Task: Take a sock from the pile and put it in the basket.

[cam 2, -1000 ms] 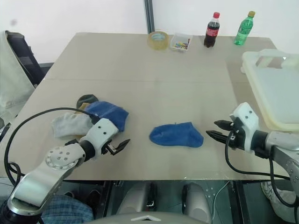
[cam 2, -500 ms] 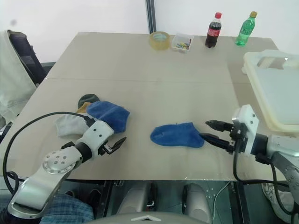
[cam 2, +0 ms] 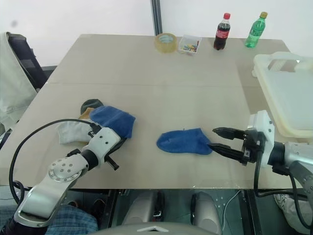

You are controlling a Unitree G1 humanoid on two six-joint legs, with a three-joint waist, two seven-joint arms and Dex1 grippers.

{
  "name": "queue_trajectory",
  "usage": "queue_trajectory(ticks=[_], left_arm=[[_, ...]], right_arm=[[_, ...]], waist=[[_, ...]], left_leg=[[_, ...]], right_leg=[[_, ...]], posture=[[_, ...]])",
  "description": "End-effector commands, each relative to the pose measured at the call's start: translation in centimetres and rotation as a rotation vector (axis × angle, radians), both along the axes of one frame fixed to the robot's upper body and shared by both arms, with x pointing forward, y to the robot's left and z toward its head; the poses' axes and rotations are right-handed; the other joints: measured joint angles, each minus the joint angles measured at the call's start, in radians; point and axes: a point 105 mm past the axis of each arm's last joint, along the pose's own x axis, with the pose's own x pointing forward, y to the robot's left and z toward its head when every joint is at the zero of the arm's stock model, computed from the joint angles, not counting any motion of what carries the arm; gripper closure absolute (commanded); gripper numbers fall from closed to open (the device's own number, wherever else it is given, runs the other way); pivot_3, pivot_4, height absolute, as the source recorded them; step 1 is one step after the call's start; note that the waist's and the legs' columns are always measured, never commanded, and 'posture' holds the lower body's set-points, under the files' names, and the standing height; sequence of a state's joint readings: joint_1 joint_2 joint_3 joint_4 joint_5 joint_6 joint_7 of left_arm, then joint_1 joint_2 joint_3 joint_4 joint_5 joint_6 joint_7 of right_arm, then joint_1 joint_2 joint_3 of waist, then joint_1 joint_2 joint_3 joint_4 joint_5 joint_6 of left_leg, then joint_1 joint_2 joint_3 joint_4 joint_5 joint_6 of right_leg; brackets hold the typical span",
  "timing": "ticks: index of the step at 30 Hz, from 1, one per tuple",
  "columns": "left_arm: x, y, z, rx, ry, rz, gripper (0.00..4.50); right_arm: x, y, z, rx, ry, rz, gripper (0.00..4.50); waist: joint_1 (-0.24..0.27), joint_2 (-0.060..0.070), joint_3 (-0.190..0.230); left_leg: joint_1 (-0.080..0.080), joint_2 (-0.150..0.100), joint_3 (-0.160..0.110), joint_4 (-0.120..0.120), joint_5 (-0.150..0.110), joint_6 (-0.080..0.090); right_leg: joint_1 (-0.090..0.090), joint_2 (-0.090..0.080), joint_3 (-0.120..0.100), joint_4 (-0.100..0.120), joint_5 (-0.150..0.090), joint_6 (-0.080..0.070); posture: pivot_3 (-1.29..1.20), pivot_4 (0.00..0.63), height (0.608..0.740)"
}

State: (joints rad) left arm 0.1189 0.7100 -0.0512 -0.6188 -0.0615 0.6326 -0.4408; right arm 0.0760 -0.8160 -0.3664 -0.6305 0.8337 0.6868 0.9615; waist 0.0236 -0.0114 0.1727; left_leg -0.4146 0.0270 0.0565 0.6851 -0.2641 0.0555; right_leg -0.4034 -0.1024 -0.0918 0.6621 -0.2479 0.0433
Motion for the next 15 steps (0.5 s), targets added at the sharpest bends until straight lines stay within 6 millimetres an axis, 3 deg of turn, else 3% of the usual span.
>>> queue_trajectory(ticks=[1,9,12,15], left_arm=[[0.1,-0.2,-0.1,0.009,-0.001,-0.008,4.48],[4.0,-2.3,2.0,-0.043,-0.084,-0.035,4.48],[7.3,-5.2,1.6,-0.065,-0.061,-0.099,4.48],[9.2,-7.2,1.5,-0.098,-0.042,-0.116,4.48]], right_arm=[[-0.1,0.3,0.7,-0.002,-0.048,0.012,2.07],[0.4,0.6,0.5,-0.011,-0.058,0.009,2.07],[0.8,1.1,0.6,-0.003,-0.07,0.009,2.07],[0.9,1.3,0.8,0.006,-0.079,0.009,2.07]], waist=[[0.0,0.0,0.0],[0.017,-0.001,0.0],[0.023,-0.001,0.0],[0.02,-0.002,0.0]], left_leg=[[0.0,0.0,0.0,0.0,0.0,0.0],[0.0,-0.001,0.0,0.0,0.0,0.0],[-0.001,-0.002,0.0,0.001,0.0,0.0],[-0.001,-0.004,-0.002,0.003,0.0,0.0]], right_leg=[[0.0,0.0,0.0,0.0,0.0,0.0],[0.0,0.0,-0.001,0.0,0.0,0.0],[0.0,0.0,0.0,0.0,0.0,0.0],[0.002,0.0,-0.003,0.0,0.0,0.0]], posture=[[0.0,0.15,0.735],[0.0,0.15,0.735],[0.0,0.15,0.735],[0.0,0.15,0.735]])
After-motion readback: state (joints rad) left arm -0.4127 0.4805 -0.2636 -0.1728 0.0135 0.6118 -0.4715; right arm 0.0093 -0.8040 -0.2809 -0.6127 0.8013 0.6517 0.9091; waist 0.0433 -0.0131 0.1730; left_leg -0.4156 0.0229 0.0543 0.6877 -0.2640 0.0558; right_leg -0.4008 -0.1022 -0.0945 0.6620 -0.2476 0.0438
